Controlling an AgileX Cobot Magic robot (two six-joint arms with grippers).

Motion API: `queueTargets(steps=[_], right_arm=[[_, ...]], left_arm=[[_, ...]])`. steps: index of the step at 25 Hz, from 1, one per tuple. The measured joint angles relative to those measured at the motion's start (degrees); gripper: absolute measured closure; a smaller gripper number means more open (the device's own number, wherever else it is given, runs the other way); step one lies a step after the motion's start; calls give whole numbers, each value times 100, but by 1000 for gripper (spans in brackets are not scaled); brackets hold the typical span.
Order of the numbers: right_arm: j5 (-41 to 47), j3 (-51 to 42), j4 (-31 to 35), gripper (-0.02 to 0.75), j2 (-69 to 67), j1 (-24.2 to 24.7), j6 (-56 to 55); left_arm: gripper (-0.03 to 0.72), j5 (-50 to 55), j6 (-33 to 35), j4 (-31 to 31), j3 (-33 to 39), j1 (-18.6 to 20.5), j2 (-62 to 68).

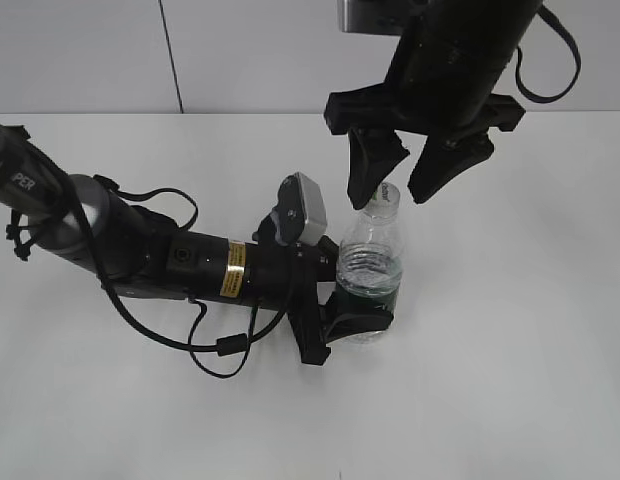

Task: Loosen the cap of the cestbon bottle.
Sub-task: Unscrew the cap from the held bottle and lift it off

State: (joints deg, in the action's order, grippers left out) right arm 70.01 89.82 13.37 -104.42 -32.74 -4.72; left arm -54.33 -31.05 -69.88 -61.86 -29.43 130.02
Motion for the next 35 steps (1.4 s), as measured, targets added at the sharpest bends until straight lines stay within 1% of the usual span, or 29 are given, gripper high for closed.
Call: queueTargets(steps=[8,21,26,32,35], right_arm=[[0,0,170,265,-129,0,140],[0,0,144,274,-201,0,176],[0,130,97,344,-201,0,176],[0,208,-37,476,-201,0,176],[6,224,-50,498,-201,5,195]], left_arm=[[276,0,0,0,0,0,-5],[276,6,0,0,0,0,-6],[276,6,0,0,0,0,-11],[276,6,0,-6,0,0,-11],[276,6,0,-6,0,0,-11]])
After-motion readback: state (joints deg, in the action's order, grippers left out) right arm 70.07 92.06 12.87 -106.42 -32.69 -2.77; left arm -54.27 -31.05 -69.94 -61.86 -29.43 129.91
